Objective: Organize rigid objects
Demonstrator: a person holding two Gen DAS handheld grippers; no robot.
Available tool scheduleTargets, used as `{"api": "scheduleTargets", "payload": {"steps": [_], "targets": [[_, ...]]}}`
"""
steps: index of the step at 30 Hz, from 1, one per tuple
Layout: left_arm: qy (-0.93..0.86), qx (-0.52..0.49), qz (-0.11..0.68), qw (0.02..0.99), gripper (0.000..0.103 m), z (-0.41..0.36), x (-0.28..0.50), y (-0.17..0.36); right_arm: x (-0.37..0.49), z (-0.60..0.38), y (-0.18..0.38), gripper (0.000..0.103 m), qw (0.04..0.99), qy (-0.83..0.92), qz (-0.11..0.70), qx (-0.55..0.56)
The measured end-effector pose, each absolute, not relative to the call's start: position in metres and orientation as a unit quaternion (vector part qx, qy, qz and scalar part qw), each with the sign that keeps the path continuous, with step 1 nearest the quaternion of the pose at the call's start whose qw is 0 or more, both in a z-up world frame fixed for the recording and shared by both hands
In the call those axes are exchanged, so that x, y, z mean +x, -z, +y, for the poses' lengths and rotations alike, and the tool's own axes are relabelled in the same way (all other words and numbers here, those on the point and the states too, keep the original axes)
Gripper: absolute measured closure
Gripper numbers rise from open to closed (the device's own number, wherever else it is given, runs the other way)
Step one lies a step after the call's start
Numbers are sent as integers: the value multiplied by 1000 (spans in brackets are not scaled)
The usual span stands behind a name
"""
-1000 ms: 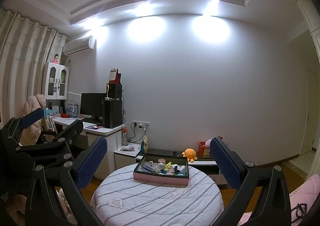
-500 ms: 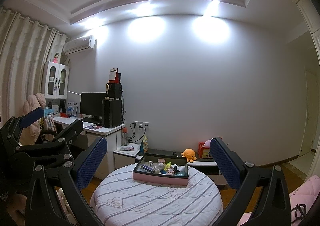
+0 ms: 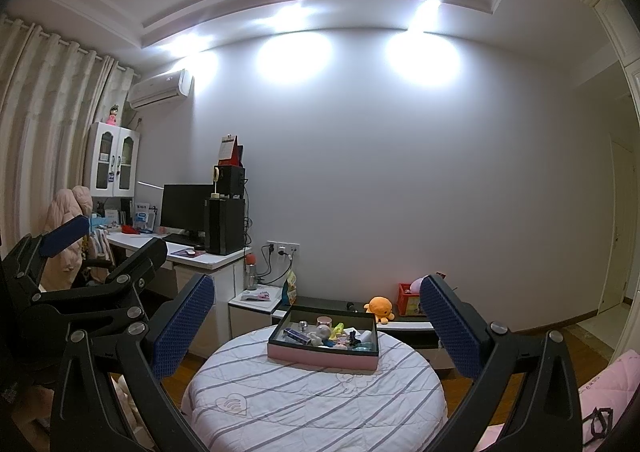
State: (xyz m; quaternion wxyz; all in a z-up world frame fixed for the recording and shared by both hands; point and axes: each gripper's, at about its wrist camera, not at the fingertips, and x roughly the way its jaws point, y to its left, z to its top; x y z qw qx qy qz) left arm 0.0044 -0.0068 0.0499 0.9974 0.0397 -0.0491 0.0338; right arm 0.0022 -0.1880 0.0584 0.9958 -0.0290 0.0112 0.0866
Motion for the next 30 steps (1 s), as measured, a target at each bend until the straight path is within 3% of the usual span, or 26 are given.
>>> {"api": "scheduleTargets", "payload": {"steps": [30], "targets": [[-37, 43, -51, 997, 0, -4, 3, -47, 3, -187, -58, 0, 995, -90, 12, -28]]}}
